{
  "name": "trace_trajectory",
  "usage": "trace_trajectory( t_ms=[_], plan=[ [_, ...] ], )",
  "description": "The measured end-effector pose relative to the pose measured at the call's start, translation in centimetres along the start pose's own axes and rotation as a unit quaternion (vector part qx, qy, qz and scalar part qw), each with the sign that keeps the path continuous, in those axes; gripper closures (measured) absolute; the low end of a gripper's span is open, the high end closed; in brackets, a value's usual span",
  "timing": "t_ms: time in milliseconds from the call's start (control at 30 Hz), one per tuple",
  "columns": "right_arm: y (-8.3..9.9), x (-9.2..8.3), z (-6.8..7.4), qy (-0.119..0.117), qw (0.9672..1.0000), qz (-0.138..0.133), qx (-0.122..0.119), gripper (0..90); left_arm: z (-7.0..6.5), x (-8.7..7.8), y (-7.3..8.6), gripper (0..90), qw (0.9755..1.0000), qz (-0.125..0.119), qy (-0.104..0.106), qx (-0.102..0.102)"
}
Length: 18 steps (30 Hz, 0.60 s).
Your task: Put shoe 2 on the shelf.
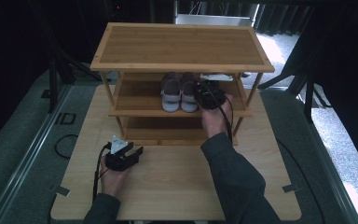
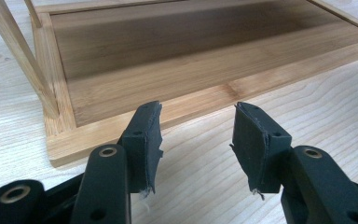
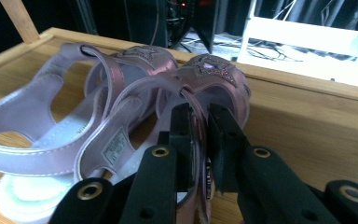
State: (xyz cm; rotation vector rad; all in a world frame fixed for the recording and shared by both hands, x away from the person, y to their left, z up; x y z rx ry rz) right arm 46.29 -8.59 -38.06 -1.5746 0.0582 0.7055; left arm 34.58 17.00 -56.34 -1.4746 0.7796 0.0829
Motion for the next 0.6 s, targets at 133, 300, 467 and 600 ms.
trace_trajectory(
  t_ms=[133,300,467,600],
  plan=[
    [0.1,0.1,-0.2,-0.019,0.9998,0.000,-0.004,67.7,0.0,0.0,0.0,52.3,1.0000,0.001,0.000,0.000],
    [0.1,-0.9,-0.9,-0.042,0.9982,-0.043,0.009,51.7,0.2,0.0,0.0,52.1,1.0000,0.000,-0.001,-0.001],
    [0.0,-3.5,-1.3,-0.058,0.9945,-0.087,0.005,45.7,0.3,-0.1,0.1,51.6,1.0000,-0.001,-0.005,-0.004],
    [1.2,-6.3,-1.6,-0.062,0.9907,-0.117,-0.030,43.6,0.6,-0.3,0.0,51.0,0.9999,0.000,-0.015,0.005]
  ],
)
Point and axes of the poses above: each handheld gripper's, and its own axes: x roughly forward along the jaws, y roughly out of its underside, z roughly to its left, the point moved 5 cm from there along x, roughly forward along the jaws, and after that the axes turned 1 degree about -z, right-handed, at the moved point
